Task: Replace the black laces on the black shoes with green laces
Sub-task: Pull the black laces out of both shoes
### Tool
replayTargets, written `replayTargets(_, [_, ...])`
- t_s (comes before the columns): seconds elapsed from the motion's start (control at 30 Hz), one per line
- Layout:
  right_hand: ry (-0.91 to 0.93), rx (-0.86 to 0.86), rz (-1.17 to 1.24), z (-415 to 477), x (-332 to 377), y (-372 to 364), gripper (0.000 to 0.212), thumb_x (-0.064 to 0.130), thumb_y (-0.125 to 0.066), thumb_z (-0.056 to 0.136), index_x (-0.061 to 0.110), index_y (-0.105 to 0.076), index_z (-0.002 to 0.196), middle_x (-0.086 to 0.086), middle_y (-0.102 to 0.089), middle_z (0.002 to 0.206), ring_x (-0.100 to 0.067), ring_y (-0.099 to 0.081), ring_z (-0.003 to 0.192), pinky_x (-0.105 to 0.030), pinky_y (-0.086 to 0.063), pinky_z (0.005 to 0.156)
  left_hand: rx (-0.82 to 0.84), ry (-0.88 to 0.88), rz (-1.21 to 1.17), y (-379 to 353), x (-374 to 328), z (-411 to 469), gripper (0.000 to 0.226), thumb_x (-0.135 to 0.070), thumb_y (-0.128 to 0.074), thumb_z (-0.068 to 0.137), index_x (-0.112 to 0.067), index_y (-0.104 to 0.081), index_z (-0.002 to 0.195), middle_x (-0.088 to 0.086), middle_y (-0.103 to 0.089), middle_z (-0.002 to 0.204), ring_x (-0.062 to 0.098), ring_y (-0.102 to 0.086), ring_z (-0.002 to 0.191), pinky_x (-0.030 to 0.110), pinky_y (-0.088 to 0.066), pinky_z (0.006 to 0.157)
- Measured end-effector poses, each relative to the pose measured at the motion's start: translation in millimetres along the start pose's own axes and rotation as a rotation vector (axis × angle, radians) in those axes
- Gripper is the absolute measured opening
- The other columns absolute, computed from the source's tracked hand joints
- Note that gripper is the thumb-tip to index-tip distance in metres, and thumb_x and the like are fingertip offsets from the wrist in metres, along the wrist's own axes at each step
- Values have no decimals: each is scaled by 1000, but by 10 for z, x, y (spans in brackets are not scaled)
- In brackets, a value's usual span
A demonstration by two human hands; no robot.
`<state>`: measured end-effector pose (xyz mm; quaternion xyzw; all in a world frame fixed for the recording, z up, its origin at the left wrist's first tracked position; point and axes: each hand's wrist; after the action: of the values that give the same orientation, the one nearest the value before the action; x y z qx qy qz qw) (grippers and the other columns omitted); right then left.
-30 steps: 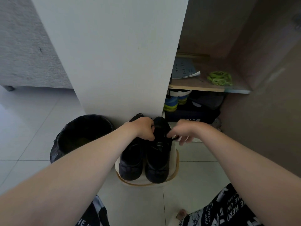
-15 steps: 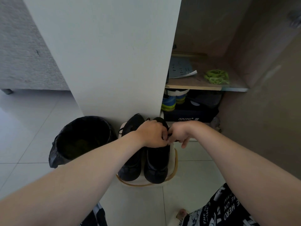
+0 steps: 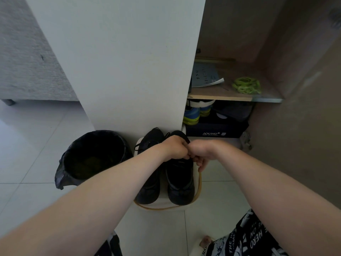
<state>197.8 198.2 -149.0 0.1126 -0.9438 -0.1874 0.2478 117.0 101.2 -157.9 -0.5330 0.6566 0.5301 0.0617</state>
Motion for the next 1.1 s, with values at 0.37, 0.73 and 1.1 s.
replayTargets(0.37, [25,-24,282,-137,-63,166,22,16,-36,87,17,-34,65,-4,-36,61,-21,-38,50,-48,-55,82,94,-32,-148,91,160,-24,36,-8,-78,80,-22,-66,111,-3,-64,96,11,-61,85,20,-49,72])
replayTargets(0.73, [215,-565,-213,99,-186,304,50,21,-60,96,0,-50,140,-17,-52,142,-33,-52,127,-39,-44,107,-96,-19,-235,307,379,100,27,3,-46,90,-18,-60,79,7,-64,82,18,-58,69,23,-49,62])
replayTargets(1.1, [454,-258,-488,100,52,18,45,8,-67,80,32,-70,117,9,-64,111,-12,-62,99,-29,-56,83,227,-138,367,403,424,44,10,-30,-71,83,-21,-71,80,-8,-66,80,14,-62,83,25,-46,74])
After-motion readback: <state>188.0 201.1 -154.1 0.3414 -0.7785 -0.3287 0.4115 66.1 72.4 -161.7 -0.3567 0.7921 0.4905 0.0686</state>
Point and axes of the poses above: each hand's wrist, its own z-axis towards the middle knuckle, its own y-axis out of the back of the hand, x = y × z
